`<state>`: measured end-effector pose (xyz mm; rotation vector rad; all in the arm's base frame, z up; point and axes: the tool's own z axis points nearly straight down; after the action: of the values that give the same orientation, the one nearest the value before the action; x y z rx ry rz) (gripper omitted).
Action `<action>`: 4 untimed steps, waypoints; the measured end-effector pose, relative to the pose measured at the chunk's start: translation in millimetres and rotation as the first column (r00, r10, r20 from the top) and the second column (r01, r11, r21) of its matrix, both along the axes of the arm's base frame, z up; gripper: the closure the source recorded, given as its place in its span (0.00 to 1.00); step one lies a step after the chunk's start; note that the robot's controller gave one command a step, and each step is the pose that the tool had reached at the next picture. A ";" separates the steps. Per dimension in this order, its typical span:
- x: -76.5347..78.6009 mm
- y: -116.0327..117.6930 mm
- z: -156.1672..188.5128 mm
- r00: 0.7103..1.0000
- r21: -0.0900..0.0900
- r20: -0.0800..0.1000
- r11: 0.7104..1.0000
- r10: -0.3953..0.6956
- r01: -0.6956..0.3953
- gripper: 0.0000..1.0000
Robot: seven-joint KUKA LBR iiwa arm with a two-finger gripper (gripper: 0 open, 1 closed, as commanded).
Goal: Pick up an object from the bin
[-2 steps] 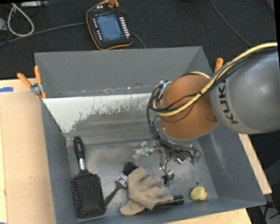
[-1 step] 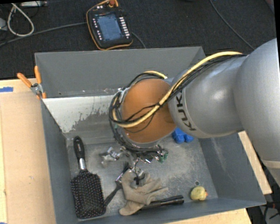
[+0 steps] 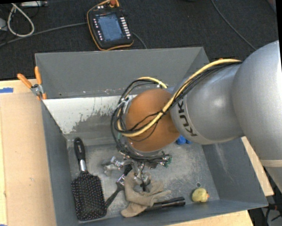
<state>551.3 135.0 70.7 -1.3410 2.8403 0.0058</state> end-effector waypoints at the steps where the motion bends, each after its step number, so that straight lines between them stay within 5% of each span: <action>1: 9.9 29.6 2.2 0.974 -0.003 -0.001 0.974 0.225 -0.225 1.00; 4: 7.3 29.3 23.6 0.976 -0.002 -0.010 0.976 0.219 -0.219 1.00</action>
Offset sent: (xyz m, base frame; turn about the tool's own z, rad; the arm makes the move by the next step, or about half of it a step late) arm 0.0000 0.0000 0.0000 0.0000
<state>558.5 164.3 94.3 -1.6506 2.6845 0.0087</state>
